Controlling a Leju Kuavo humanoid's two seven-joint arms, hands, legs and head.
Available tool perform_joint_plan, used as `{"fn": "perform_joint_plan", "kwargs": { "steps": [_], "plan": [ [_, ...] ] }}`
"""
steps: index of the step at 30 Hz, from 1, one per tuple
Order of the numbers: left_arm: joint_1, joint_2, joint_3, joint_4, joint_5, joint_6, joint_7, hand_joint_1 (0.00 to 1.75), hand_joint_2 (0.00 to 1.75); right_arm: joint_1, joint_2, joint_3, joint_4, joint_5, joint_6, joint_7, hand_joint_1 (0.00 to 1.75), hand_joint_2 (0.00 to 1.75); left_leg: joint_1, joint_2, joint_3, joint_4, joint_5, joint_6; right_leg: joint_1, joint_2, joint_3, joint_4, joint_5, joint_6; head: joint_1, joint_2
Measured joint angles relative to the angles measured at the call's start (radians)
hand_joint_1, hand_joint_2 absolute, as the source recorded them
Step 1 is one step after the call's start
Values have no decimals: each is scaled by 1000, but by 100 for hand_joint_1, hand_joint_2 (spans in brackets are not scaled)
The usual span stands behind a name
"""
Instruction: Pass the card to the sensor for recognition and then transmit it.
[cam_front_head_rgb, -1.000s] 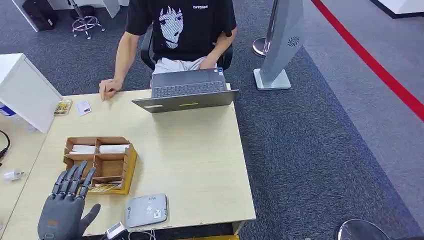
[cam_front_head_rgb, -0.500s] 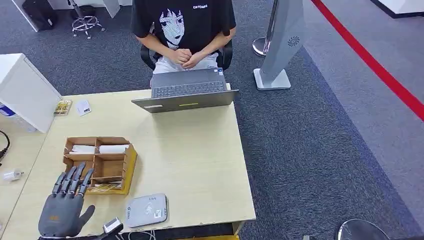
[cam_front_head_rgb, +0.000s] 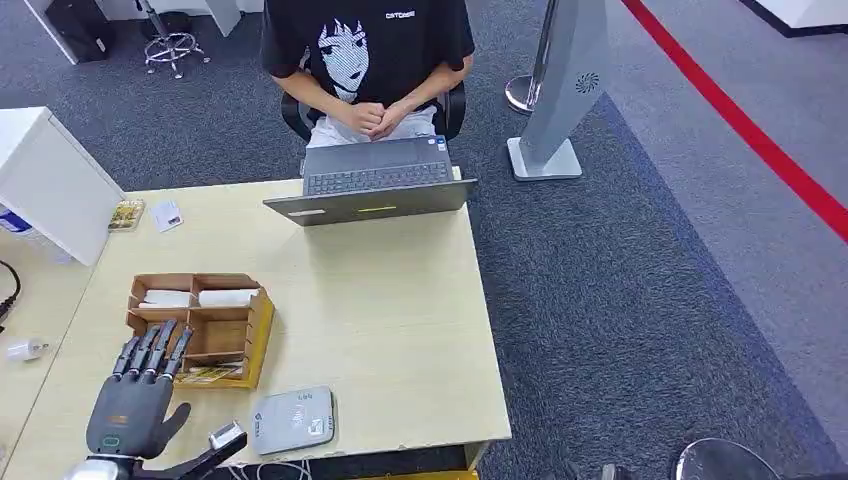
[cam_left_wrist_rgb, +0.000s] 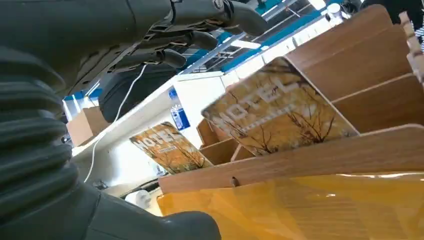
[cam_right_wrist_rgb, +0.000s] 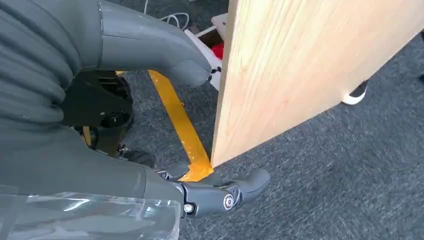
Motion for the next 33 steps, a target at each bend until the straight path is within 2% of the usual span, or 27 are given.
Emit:
{"fn": "perform_joint_plan", "kwargs": {
  "steps": [7,19,33],
  "plan": [
    [-23,1,0,39,-5,-3,0,0,175,-7,0,6,3,4,-1,0,0,175,0,0,0,0,0,0,0,0,0,0,0,0,0,0],
    [-17,2,0,44,-11,0,0,0,175,-7,-6,6,10,-5,-3,1,0,175,0,0,0,0,0,0,0,0,0,0,0,0,0,0],
    [6,-2,-10,-3,-18,11,-2,0,175,-6,-10,6,14,-9,-5,1,0,175,0,0,0,0,0,0,0,0,0,0,0,0,0,0]
  ]
}}
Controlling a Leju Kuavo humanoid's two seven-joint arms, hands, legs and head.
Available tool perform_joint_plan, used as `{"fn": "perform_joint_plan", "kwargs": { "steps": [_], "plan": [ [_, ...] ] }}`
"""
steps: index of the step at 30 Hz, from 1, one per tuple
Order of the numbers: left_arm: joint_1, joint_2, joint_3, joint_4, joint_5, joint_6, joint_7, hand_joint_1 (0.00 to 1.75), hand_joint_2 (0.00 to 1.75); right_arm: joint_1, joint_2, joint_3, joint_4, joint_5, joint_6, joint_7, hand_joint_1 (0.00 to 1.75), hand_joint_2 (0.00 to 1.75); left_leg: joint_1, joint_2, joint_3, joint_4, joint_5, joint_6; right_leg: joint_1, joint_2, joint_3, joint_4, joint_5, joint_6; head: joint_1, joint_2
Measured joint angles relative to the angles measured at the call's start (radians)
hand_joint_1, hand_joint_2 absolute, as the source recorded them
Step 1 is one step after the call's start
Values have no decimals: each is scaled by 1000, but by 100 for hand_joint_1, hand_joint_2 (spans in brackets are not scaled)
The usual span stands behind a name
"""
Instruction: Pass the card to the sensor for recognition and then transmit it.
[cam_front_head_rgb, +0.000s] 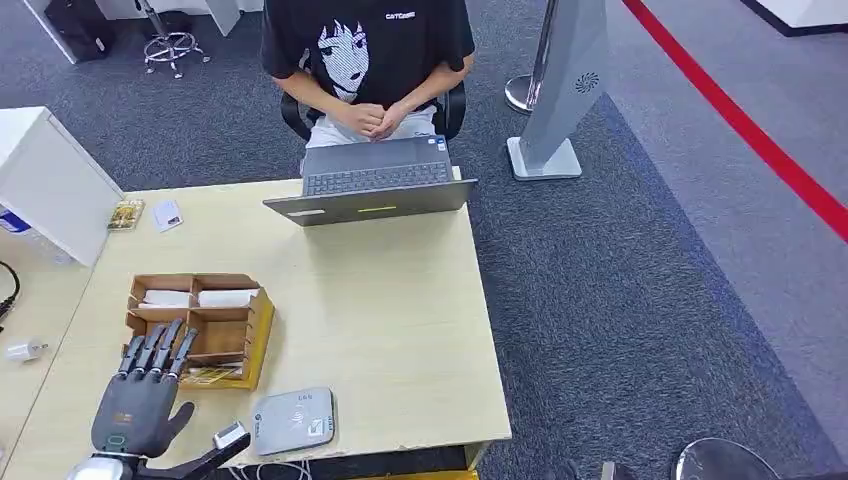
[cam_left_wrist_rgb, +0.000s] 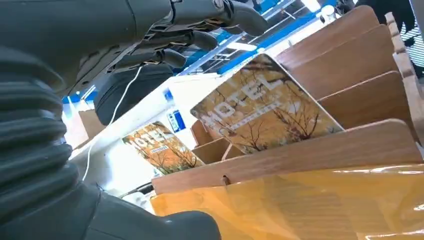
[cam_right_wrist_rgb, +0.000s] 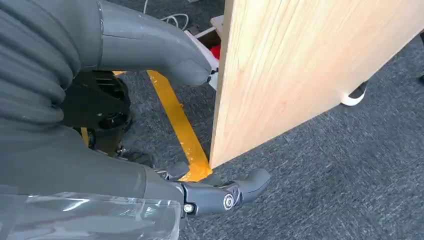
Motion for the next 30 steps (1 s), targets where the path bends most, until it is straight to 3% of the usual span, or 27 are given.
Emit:
{"fn": "perform_joint_plan", "kwargs": {
  "steps": [30],
  "plan": [
    [9,2,-36,-13,5,12,13,0,175,-2,0,1,7,-16,-14,11,0,175,0,0,0,0,0,0,0,0,0,0,0,0,0,0]
  ]
}}
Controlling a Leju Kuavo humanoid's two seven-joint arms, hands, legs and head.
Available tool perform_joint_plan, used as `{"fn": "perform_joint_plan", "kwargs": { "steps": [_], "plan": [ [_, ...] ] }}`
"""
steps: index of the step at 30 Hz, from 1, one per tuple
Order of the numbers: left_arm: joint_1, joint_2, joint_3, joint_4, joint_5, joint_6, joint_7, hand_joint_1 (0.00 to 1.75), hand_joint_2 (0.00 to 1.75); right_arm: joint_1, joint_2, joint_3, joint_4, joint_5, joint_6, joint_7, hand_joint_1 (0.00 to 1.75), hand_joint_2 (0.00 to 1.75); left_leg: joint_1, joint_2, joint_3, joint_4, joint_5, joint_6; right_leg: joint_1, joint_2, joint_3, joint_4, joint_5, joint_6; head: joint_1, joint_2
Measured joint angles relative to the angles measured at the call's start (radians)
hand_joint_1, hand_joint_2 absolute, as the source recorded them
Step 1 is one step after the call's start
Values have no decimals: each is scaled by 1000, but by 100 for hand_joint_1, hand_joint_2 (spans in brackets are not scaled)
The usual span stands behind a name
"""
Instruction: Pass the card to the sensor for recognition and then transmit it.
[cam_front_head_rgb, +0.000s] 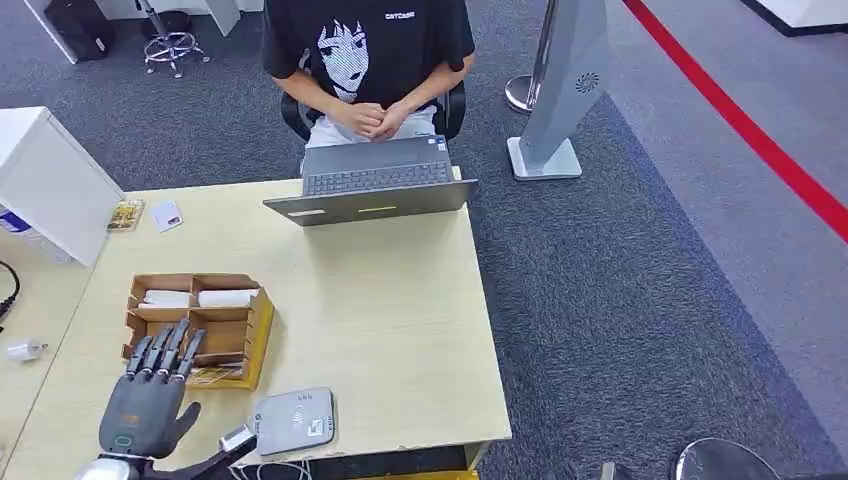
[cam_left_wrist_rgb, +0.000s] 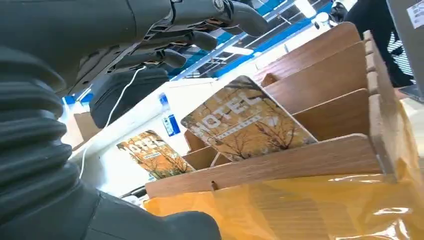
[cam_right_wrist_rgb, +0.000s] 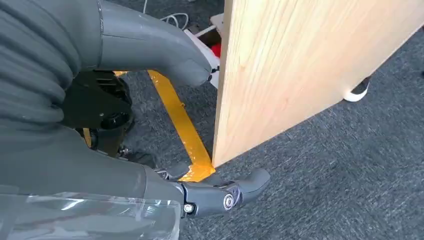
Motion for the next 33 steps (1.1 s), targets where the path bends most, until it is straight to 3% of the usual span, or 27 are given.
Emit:
{"fn": "perform_joint_plan", "kwargs": {
  "steps": [10,11,33],
  "plan": [
    [-1,0,-13,0,0,2,0,0,175,0,0,1,0,0,0,0,0,175,0,0,0,0,0,0,0,0,0,0,0,0,0,0],
    [-1,0,-13,1,0,3,0,175,175,0,0,2,0,0,0,0,0,175,0,0,0,0,0,0,0,0,0,0,0,0,0,0],
    [-7,12,-16,9,32,6,0,175,175,-4,0,16,0,0,-16,0,0,175,0,0,0,0,0,0,0,0,0,0,0,0,0,0]
  ]
}}
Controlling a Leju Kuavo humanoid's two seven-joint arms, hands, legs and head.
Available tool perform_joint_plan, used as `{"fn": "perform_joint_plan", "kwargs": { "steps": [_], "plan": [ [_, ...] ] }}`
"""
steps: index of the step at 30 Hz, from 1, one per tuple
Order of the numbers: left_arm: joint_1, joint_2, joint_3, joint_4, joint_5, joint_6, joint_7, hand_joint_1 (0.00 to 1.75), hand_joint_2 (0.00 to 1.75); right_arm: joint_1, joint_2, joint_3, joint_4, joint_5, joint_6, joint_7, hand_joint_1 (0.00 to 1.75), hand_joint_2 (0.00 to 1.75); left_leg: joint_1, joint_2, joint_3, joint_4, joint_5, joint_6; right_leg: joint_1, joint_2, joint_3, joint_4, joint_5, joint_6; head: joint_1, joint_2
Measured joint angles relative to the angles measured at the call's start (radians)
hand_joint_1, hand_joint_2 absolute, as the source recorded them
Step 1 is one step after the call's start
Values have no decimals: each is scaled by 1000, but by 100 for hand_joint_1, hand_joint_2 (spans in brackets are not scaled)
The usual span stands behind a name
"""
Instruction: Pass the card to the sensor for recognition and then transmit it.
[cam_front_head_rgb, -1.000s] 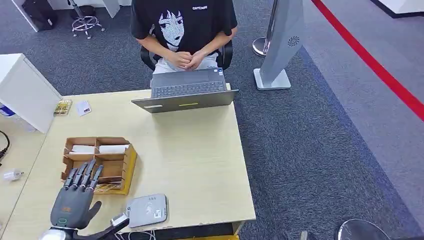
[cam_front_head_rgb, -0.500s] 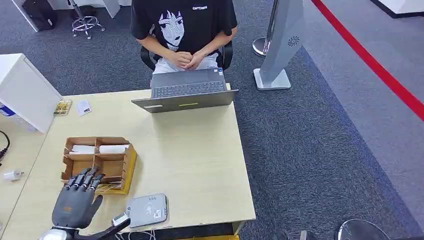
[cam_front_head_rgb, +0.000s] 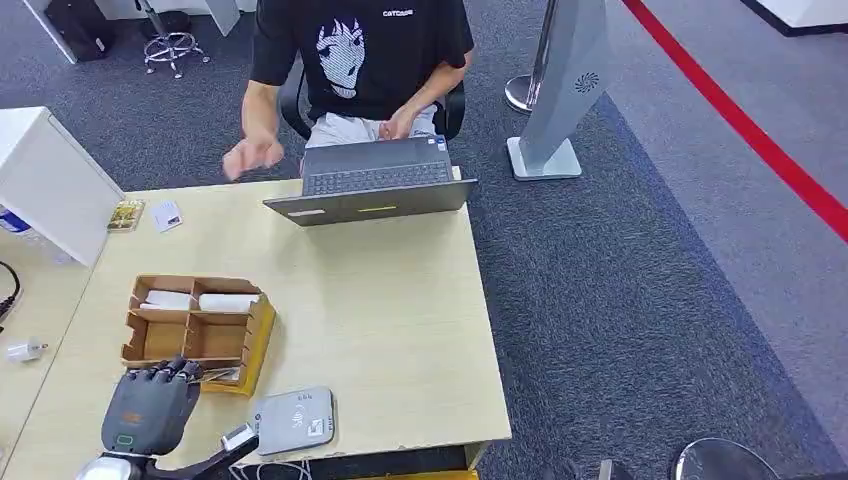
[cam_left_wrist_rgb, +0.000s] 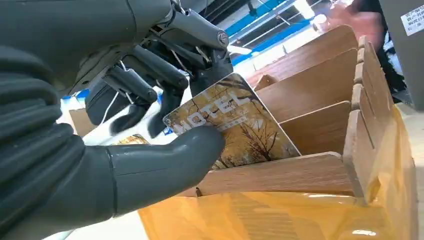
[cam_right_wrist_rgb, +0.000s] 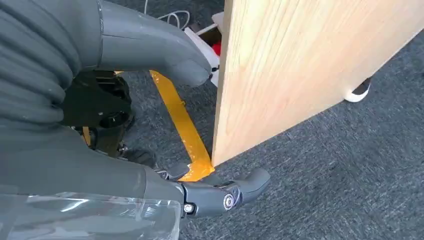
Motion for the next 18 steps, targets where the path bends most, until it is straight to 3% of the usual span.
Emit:
{"fn": "perform_joint_plan", "kwargs": {
  "steps": [7,10,14,18],
  "plan": [
    [6,14,0,-21,2,45,0,175,175,0,0,2,0,-4,-1,-3,0,175,0,0,0,0,0,0,0,0,0,0,0,0,0,0],
    [13,34,1,-126,24,75,-15,175,175,1,0,2,0,-10,-5,-4,0,175,0,0,0,0,0,0,0,0,0,0,0,0,0,0],
    [-55,62,9,-257,23,28,-16,175,175,1,0,3,0,-12,-5,-9,0,175,0,-2,0,0,0,0,0,-2,1,0,0,0,0,0],
    [-148,88,10,-281,14,-32,-2,175,175,1,0,12,1,3,0,-9,0,175,0,-2,0,0,2,-1,0,-2,1,0,1,-1,0,0]
  ]
}}
